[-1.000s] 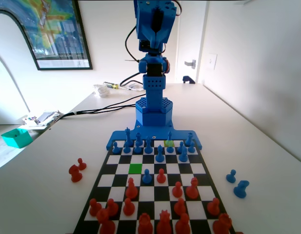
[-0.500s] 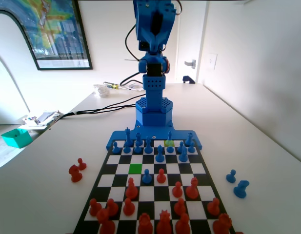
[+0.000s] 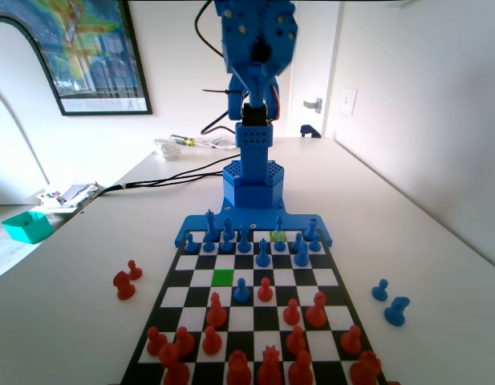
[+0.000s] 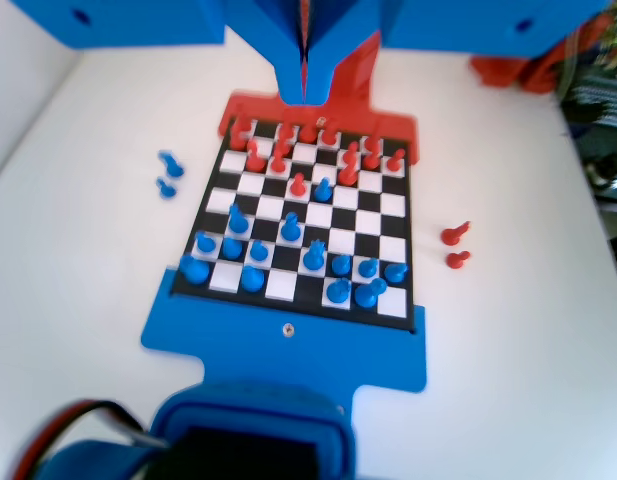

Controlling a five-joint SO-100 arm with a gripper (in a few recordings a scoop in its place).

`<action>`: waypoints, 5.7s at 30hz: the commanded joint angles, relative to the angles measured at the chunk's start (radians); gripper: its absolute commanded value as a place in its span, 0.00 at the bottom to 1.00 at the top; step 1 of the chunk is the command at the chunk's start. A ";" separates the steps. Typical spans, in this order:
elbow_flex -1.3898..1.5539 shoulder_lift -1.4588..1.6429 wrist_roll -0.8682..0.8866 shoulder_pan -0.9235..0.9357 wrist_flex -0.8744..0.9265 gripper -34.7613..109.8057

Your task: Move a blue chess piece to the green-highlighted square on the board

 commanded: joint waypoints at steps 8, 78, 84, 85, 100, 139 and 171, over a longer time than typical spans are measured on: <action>0.064 -0.267 -0.250 -0.140 -0.130 0.25; 0.847 -0.462 -0.724 -0.298 -1.175 0.25; 0.828 -0.462 -0.727 -0.288 -1.172 0.25; 0.824 -0.462 -0.727 -0.284 -1.170 0.25; 0.451 -0.449 -0.615 -0.304 -0.721 0.25; -0.083 -0.870 -0.402 0.262 -0.581 0.25; 0.094 -1.003 -0.356 0.222 -0.904 0.31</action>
